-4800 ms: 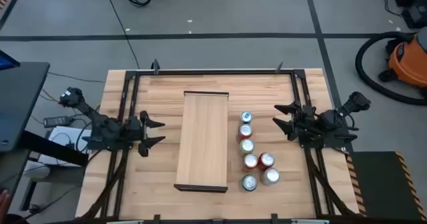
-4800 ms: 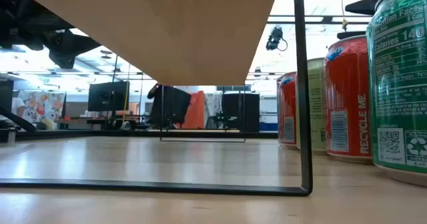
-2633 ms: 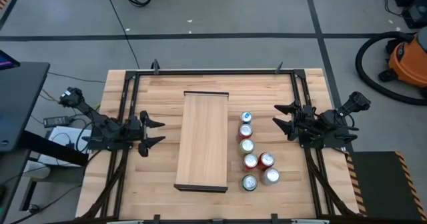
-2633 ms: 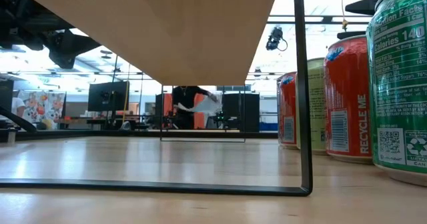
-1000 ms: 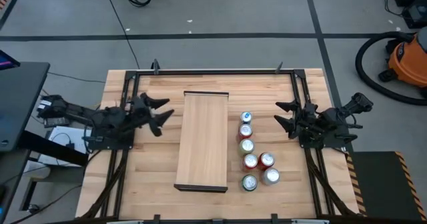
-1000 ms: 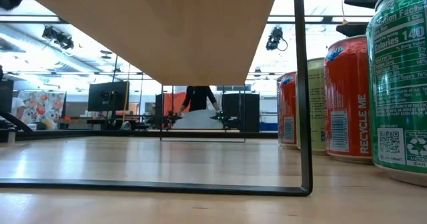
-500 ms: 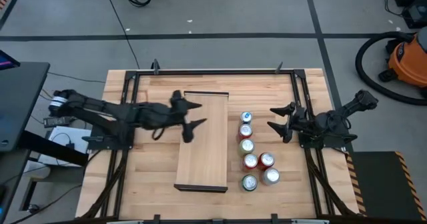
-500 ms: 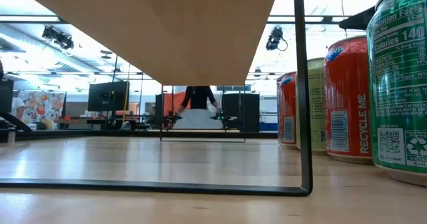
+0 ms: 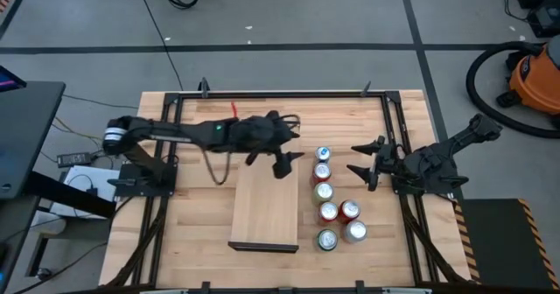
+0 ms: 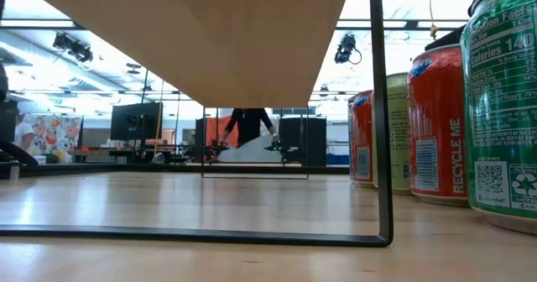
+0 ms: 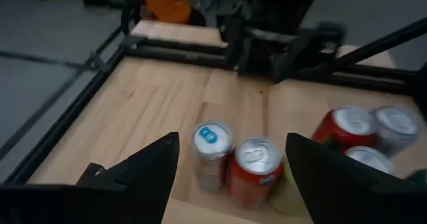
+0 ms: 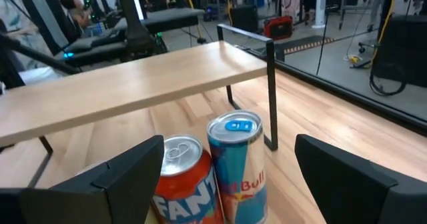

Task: Place canned beverage on shelf
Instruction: Put the blue soda can on the shelf

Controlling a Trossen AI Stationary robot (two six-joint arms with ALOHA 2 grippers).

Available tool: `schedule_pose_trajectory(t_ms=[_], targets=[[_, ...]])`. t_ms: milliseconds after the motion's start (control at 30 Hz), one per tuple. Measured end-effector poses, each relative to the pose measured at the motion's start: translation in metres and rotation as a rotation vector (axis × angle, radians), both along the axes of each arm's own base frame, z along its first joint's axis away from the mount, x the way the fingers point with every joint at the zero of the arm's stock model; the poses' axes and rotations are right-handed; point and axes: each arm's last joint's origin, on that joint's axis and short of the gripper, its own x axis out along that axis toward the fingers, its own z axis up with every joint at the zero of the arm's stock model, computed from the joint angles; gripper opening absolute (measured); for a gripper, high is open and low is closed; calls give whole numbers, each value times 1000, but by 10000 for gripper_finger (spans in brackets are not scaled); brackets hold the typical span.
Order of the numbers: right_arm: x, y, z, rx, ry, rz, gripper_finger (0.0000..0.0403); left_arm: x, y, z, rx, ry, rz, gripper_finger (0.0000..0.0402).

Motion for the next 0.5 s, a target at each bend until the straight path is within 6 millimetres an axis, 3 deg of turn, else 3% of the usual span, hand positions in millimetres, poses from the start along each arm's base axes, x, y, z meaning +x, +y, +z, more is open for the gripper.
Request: schedule_pose_trajectory(t_ms=[333,500], targets=[[1,1,16,38,149,-1,348,59,32,-27,-59,178,-18,285],[5,3,11,34,200,-1,348,85,45,-34,-49,188,-23,286]])
